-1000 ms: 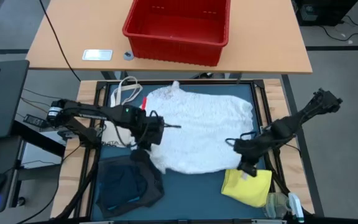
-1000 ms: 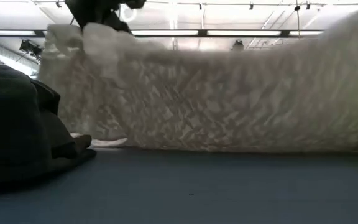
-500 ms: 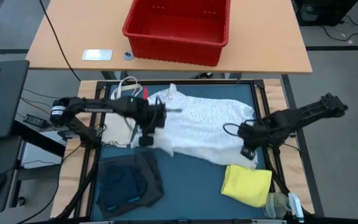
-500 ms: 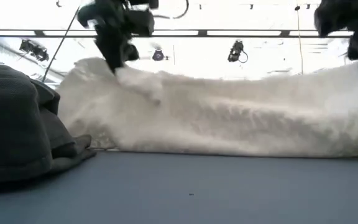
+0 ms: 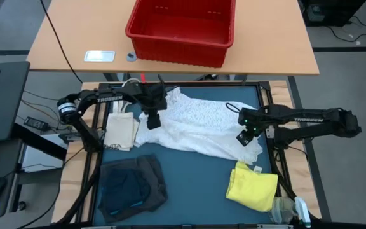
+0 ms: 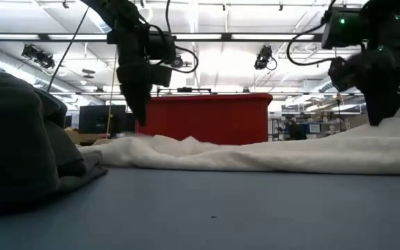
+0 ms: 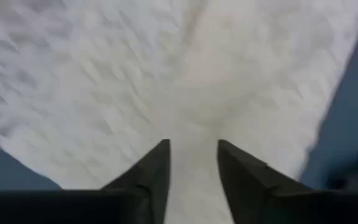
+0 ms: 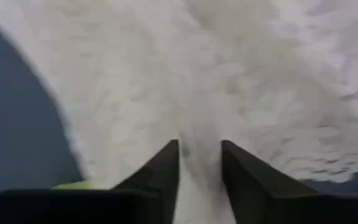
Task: Fold laundry
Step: Fold the white shirt
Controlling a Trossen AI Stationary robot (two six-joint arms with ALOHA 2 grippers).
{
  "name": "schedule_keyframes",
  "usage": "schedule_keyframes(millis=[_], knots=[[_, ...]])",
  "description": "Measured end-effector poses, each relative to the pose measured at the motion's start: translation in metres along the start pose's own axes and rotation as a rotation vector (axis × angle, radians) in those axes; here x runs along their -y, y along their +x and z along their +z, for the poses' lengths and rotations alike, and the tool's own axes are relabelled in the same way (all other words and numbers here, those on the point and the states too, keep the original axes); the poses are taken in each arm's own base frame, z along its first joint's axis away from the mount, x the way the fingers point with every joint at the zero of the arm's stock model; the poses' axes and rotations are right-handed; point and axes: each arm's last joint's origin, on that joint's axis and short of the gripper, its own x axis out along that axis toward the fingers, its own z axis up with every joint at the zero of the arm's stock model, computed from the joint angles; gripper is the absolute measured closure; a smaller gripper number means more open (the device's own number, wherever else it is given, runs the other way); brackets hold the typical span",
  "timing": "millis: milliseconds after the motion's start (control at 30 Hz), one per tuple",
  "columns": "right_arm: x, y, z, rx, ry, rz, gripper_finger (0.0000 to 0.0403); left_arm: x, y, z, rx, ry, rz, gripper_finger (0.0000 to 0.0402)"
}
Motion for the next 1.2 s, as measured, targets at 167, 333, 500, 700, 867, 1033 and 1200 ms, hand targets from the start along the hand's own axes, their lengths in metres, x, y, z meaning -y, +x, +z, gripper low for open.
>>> schedule_keyframes(millis=[167, 333, 500, 700, 867, 1033, 1200], knots=[[-0.013, -0.02, 0.007, 0.0, 0.1, 0.119, 0.0225, 0.006, -0.005, -0.009, -0.065, -0.099, -0.093, 0.0196], [-0.036, -0.029, 0.013, 0.067, 0.099, 0.273, 0.0223, 0.028, -0.007, -0.008, -0.073, -0.111, -0.293, 0.0171], [-0.039, -0.001, 0.006, -0.013, 0.063, 0.221, 0.0255, 0.058, 0.009, -0.001, 0.005, 0.053, -0.336, 0.0188], [-0.027, 0.04, -0.011, -0.142, 0.062, 0.136, 0.0304, 0.052, 0.049, -0.02, 0.055, -0.101, -0.273, 0.022], [-0.008, 0.059, -0.04, -0.342, -0.004, 0.049, 0.0331, 0.04, 0.077, -0.067, -0.121, -0.263, -0.278, 0.0236], [-0.002, 0.053, -0.05, -0.4, -0.006, 0.005, 0.0343, 0.045, 0.082, -0.085, -0.2, -0.367, -0.395, 0.0244], [-0.025, 0.023, -0.037, -0.269, -0.006, 0.14, 0.0343, 0.058, 0.059, -0.055, -0.103, -0.314, -0.408, 0.0246]])
